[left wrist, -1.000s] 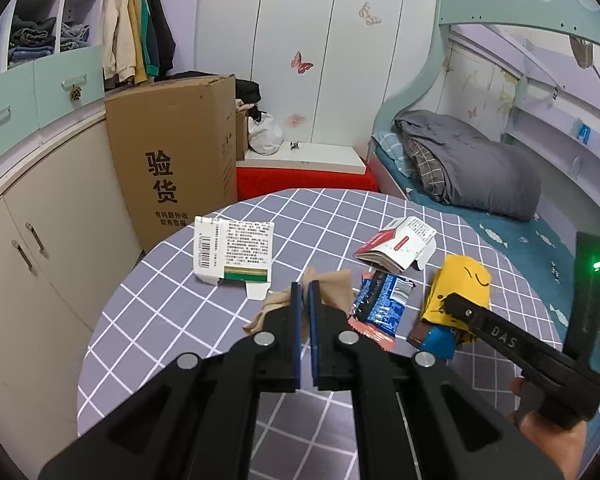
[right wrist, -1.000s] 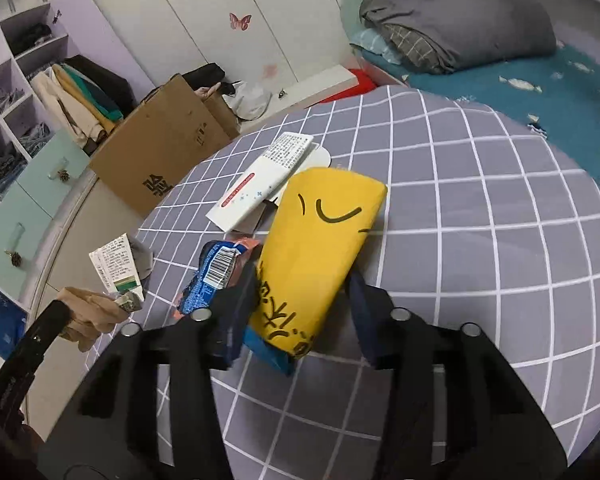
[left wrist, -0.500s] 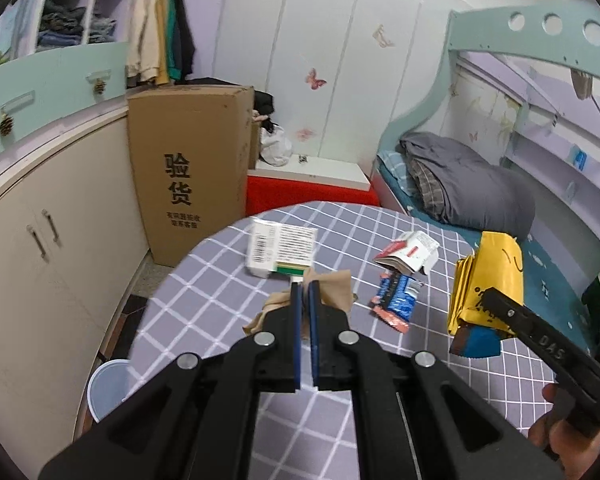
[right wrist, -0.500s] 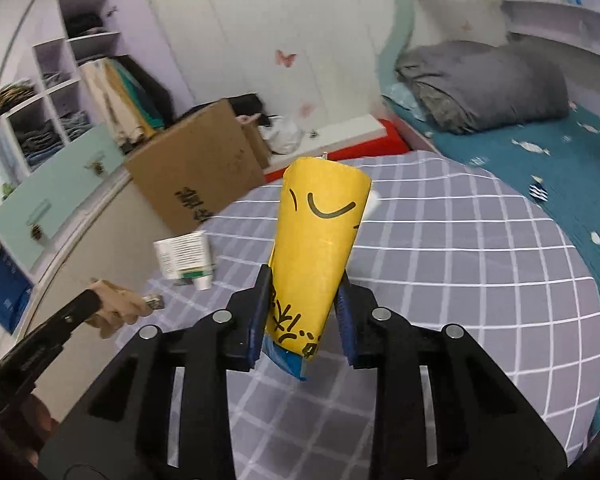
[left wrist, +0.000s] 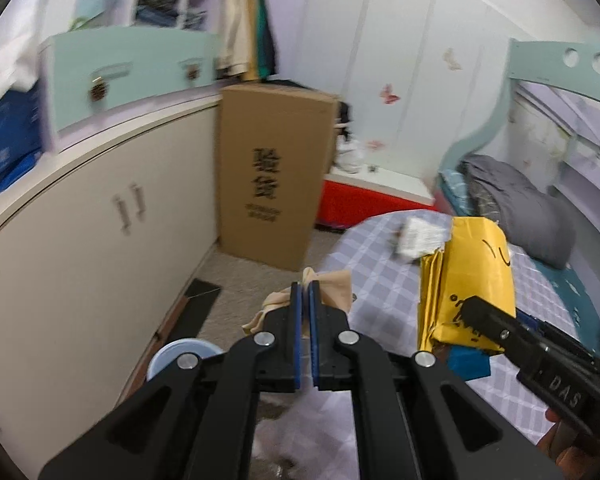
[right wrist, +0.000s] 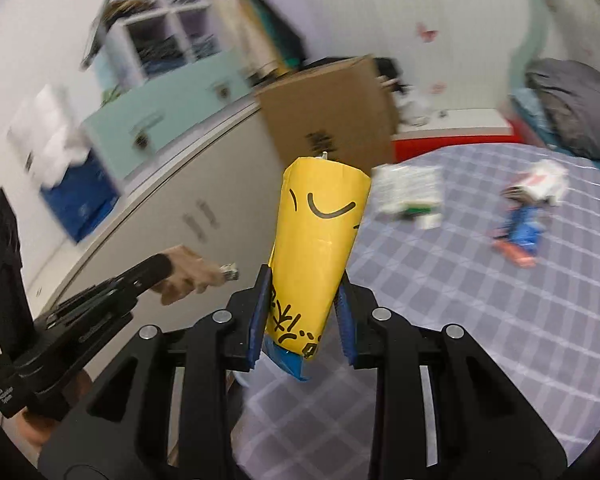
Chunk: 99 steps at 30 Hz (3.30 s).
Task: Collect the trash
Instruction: 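Carry the beige cloth and yellow bag over the trash bin with both tools, then open the left tool over the bin while the right tool holds the yellow bag above it, then open the right tool above the bin to drop the yellow snack bag, then move both open tools back over the remaining trash on the table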
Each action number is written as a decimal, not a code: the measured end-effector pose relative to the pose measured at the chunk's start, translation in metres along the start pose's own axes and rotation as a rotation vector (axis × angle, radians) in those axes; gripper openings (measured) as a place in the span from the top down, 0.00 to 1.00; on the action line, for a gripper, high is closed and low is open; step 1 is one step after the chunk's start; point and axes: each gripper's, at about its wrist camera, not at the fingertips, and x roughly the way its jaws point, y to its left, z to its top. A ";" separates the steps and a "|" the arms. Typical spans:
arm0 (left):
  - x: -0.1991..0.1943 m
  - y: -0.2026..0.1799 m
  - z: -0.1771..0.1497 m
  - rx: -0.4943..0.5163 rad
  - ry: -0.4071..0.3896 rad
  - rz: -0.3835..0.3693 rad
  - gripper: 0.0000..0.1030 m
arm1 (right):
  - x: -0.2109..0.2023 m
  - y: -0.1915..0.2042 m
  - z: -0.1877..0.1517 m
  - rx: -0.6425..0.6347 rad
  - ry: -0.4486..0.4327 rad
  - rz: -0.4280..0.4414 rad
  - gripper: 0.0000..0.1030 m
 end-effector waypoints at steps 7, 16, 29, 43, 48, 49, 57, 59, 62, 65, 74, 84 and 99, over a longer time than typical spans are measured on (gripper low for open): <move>0.014 0.086 -0.019 -0.110 0.068 0.102 0.97 | 0.063 0.079 -0.029 -0.099 0.117 0.091 0.71; 0.060 0.174 -0.051 -0.227 0.206 0.193 0.97 | 0.145 0.137 -0.064 -0.157 0.236 0.122 0.71; 0.128 0.204 -0.043 -0.294 0.211 0.200 0.28 | 0.214 0.126 -0.088 -0.132 0.297 0.014 0.70; 0.113 0.215 -0.068 -0.300 0.263 0.221 0.28 | 0.224 0.130 -0.092 -0.134 0.325 0.008 0.69; 0.111 0.223 -0.072 -0.318 0.271 0.223 0.28 | 0.221 0.133 -0.092 -0.139 0.321 0.016 0.69; 0.110 0.224 -0.073 -0.321 0.271 0.226 0.28 | 0.221 0.134 -0.092 -0.139 0.319 0.017 0.69; 0.110 0.247 -0.082 -0.373 0.282 0.251 0.28 | 0.226 0.145 -0.087 -0.161 0.304 0.031 0.68; 0.109 0.254 -0.083 -0.391 0.279 0.268 0.28 | 0.229 0.152 -0.086 -0.171 0.289 0.039 0.68; 0.104 0.262 -0.083 -0.410 0.255 0.318 0.28 | 0.237 0.159 -0.083 -0.182 0.273 0.050 0.66; 0.102 0.270 -0.082 -0.430 0.247 0.342 0.28 | 0.248 0.165 -0.079 -0.191 0.233 0.057 0.52; 0.101 0.271 -0.079 -0.434 0.243 0.347 0.28 | 0.251 0.172 -0.078 -0.223 0.253 0.046 0.28; 0.081 0.251 -0.067 -0.405 0.213 0.327 0.28 | 0.220 0.155 -0.072 -0.165 0.254 0.036 0.27; 0.033 0.159 -0.030 -0.300 0.105 0.252 0.25 | 0.112 0.099 -0.032 -0.065 0.095 0.062 0.23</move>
